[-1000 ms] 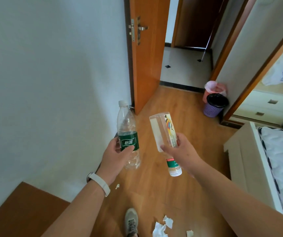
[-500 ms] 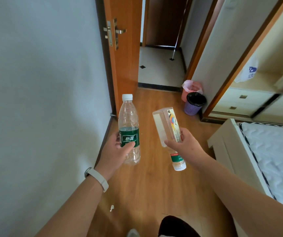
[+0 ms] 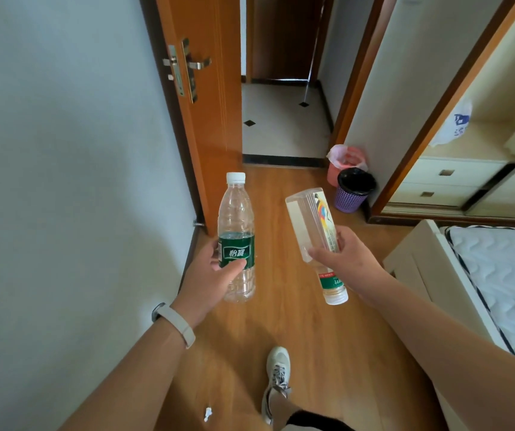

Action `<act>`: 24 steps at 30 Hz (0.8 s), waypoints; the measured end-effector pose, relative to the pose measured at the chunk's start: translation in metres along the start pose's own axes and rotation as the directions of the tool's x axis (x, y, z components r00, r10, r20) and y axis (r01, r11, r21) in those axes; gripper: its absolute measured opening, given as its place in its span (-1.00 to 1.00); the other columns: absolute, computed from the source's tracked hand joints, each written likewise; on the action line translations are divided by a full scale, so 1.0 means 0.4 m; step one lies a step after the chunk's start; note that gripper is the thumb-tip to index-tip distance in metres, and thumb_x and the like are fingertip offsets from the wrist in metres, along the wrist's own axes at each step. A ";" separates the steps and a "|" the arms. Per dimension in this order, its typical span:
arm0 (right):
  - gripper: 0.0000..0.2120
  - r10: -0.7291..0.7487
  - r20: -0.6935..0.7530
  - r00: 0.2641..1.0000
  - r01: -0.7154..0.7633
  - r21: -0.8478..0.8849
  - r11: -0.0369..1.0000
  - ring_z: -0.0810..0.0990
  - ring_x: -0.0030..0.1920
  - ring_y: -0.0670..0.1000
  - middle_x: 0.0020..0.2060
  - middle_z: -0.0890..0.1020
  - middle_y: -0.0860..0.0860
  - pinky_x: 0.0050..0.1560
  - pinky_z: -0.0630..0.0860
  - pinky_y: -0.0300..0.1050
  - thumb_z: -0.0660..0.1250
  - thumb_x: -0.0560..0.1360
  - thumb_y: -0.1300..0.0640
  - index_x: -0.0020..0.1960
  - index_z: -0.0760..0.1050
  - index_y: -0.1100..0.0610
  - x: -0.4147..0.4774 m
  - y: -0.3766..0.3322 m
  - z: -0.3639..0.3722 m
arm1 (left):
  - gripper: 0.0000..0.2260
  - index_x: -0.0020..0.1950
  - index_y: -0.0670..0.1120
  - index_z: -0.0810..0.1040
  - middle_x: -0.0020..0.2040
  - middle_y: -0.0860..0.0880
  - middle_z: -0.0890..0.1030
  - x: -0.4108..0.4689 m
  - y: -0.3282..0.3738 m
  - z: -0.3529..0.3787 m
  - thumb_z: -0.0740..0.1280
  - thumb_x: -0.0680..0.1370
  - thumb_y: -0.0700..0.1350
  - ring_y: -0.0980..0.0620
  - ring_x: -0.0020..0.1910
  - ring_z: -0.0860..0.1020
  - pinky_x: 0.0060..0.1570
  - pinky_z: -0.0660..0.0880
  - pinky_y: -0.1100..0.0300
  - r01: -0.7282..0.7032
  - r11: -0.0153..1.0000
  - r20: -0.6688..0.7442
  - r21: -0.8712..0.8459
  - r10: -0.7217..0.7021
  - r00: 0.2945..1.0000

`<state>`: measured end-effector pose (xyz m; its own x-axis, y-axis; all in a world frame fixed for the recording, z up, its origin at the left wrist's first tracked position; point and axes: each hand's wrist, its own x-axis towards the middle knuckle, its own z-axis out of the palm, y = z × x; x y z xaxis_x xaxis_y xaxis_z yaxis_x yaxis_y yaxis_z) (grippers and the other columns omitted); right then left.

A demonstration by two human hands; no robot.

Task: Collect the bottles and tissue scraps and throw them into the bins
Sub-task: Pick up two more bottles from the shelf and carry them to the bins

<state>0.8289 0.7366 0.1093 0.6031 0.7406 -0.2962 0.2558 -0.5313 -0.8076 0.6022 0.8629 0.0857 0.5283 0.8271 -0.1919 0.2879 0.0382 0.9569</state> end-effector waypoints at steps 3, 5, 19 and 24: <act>-0.41 0.011 0.006 1.000 -0.011 0.008 1.000 0.58 -0.01 -0.05 0.06 0.52 -0.14 -0.16 0.53 -0.17 0.44 0.42 -0.15 0.33 0.25 -0.06 0.107 -0.006 -0.036 | -0.58 0.33 0.07 0.44 0.11 0.11 0.60 0.111 0.019 0.023 0.42 0.49 -0.01 0.12 0.08 0.59 -0.02 0.56 0.15 0.017 1.000 -0.007 0.007 -0.017 1.000; -0.41 0.025 -0.004 1.000 -0.024 0.036 0.999 0.58 -0.02 -0.05 0.06 0.52 -0.13 -0.18 0.53 -0.18 0.44 0.43 -0.14 0.34 0.25 -0.05 0.183 -0.017 -0.066 | -0.59 0.31 0.09 0.45 0.10 0.11 0.61 0.190 0.045 0.045 0.42 0.48 0.02 0.10 0.08 0.59 -0.03 0.56 0.15 0.031 0.999 -0.004 0.017 -0.031 1.000; -0.41 0.070 -0.069 0.995 -0.055 0.199 0.979 0.58 -0.03 -0.09 0.07 0.53 -0.17 -0.21 0.50 -0.25 0.46 0.43 -0.12 0.34 0.26 -0.07 0.545 -0.021 -0.277 | -0.61 0.29 0.14 0.46 0.09 0.16 0.63 0.621 0.264 0.268 0.43 0.48 0.07 0.19 0.02 0.61 -0.07 0.55 0.20 -0.073 0.991 0.136 0.116 0.057 0.989; -0.45 0.149 -0.122 0.981 -0.114 0.256 0.960 0.58 0.00 -0.07 0.05 0.54 -0.14 -0.01 0.56 -0.07 0.46 0.43 -0.11 0.30 0.27 -0.07 0.639 -0.004 -0.339 | -0.65 0.24 0.14 0.48 0.07 0.15 0.64 0.742 0.301 0.328 0.43 0.47 0.06 0.23 0.00 0.61 -0.05 0.55 0.17 -0.100 0.986 0.199 0.133 0.072 0.977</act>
<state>1.0851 0.8710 0.1040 0.7223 0.5974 -0.3484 -0.0166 -0.4887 -0.8723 0.8983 1.0396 0.1152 0.6962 0.6992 -0.1624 0.3377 -0.1194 0.9336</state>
